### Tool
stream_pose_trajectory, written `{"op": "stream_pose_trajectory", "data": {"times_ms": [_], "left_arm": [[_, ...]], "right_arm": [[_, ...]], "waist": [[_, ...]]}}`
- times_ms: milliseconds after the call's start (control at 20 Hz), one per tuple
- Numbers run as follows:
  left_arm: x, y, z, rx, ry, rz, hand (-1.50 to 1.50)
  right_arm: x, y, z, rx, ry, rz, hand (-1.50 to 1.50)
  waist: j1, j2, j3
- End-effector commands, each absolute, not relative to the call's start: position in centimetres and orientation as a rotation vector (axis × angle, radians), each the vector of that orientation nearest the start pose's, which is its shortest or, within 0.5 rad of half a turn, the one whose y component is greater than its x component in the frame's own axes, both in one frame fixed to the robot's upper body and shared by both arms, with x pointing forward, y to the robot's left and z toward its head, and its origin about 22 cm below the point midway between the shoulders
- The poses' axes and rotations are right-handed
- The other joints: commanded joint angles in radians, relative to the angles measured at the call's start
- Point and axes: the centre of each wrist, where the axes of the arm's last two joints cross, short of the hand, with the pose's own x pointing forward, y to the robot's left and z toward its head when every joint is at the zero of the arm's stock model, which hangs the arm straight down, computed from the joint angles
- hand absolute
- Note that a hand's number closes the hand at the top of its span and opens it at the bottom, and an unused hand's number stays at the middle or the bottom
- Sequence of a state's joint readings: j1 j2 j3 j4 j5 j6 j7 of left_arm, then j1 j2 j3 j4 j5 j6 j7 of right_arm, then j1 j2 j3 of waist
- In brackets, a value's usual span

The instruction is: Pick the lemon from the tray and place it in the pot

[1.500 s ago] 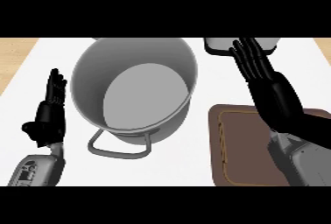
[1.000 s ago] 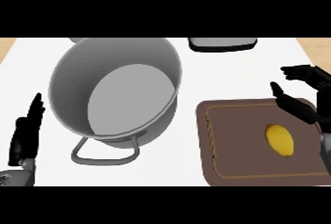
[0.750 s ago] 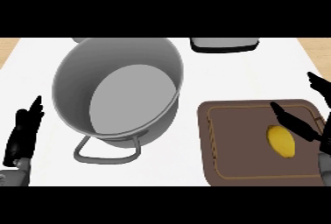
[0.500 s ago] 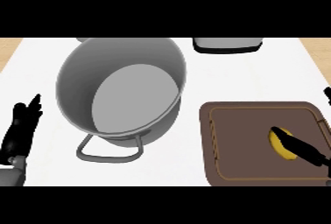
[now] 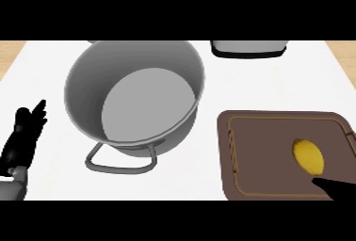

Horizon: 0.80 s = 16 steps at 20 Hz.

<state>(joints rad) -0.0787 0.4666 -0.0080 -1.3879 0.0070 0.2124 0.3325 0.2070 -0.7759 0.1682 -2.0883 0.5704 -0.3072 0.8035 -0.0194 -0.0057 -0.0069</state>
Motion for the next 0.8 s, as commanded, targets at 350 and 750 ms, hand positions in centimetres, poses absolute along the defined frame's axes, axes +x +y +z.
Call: {"op": "stream_pose_trajectory", "data": {"times_ms": [350, 750], "left_arm": [[27.0, 34.0, 2.8, 0.5, -1.157, -0.122, 0.0], [27.1, 32.9, 4.9, 0.521, -1.164, -0.106, 0.0]], "right_arm": [[17.5, -25.5, 17.6, -0.975, -0.759, 0.675, -1.5], [19.6, -26.3, 16.3, -0.988, -0.69, 0.606, -1.5]], "waist": [[0.032, 0.01, 0.004], [0.032, 0.007, 0.006]]}}
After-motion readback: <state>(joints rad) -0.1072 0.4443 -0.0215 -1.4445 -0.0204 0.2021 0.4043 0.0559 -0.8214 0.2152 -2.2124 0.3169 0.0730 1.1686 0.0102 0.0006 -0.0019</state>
